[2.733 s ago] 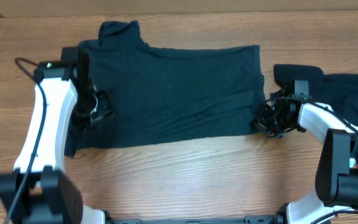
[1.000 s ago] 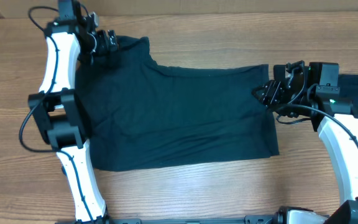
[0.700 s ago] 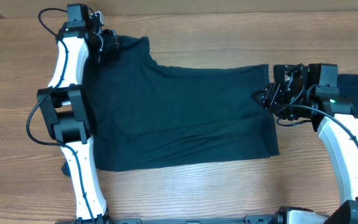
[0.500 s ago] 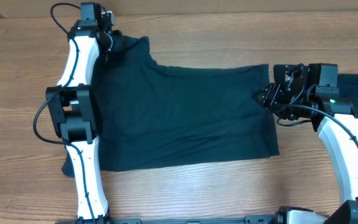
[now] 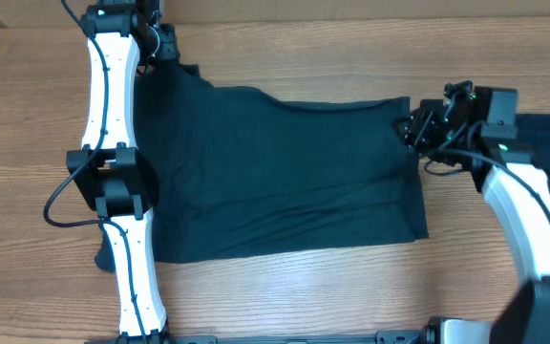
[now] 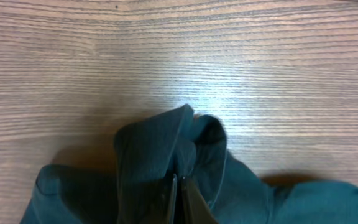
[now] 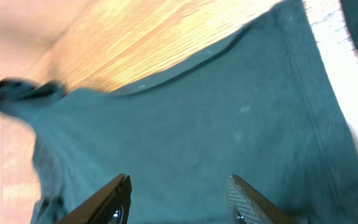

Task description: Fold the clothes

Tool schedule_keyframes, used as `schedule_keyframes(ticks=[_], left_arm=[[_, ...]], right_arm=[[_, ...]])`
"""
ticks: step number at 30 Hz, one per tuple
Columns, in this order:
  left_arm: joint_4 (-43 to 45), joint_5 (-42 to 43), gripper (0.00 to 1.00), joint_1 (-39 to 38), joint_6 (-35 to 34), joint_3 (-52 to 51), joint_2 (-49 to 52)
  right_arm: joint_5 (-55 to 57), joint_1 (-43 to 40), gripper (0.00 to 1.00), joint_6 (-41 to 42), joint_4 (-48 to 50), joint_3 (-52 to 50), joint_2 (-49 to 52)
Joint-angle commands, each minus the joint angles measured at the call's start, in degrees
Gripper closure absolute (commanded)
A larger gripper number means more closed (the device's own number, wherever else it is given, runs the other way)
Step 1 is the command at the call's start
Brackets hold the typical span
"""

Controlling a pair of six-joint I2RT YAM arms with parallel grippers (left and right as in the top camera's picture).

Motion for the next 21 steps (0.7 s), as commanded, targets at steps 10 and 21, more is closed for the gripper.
schedule_keyframes(ticks=[10, 21], left_arm=[[-11.47, -0.11, 0.96, -2.71, 1.73, 7.21, -0.15], [-15.12, 0.15, 0.96, -3.10, 0.63, 7.23, -0.26]], right_arm=[[2.54, -0.13, 0.45, 16.24, 18.25, 18.29, 32.02], [11.89, -2.40, 0.45, 4.28, 17.77, 18.27, 32.50]])
